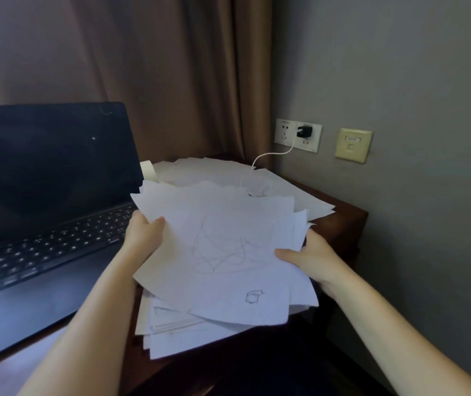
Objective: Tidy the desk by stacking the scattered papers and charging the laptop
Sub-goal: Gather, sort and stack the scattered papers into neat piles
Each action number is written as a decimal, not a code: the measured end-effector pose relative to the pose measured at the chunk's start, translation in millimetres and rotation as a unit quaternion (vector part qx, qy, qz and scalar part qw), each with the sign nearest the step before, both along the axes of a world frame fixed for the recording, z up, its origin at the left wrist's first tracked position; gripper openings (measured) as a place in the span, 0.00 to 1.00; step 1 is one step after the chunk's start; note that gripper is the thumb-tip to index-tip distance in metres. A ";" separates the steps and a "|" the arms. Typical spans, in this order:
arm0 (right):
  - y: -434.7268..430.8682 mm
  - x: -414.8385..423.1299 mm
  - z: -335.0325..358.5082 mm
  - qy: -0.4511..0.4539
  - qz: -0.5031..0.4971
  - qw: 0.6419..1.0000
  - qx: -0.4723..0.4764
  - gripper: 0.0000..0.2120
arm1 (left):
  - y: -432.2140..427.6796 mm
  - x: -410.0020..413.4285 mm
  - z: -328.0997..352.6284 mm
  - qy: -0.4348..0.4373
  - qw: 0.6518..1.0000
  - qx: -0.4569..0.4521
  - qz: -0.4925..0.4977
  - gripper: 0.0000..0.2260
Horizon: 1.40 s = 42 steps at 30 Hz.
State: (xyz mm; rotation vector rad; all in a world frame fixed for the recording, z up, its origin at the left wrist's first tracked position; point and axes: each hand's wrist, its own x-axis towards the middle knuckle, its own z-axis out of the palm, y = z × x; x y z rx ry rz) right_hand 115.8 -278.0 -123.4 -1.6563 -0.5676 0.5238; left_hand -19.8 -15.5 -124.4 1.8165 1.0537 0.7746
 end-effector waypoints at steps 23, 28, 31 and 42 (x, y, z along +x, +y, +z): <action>43.3 71.4 52.3 -0.324 -0.003 0.909 -0.262 0.13 | 1.0 0.9 -2.0 0.020 1.000 0.011 0.005 0.13; 87.8 77.6 43.2 -0.334 0.089 0.871 -0.349 0.19 | -2.7 2.9 -0.7 -0.007 1.000 -0.017 0.024 0.22; 96.6 75.5 37.5 -0.344 0.104 0.862 -0.358 0.19 | -3.0 3.6 -1.3 -0.007 1.000 -0.019 0.010 0.23; 49.8 36.2 36.2 -0.355 0.036 0.865 -0.353 0.19 | -14.0 3.7 1.3 -0.048 0.998 -0.030 0.030 0.19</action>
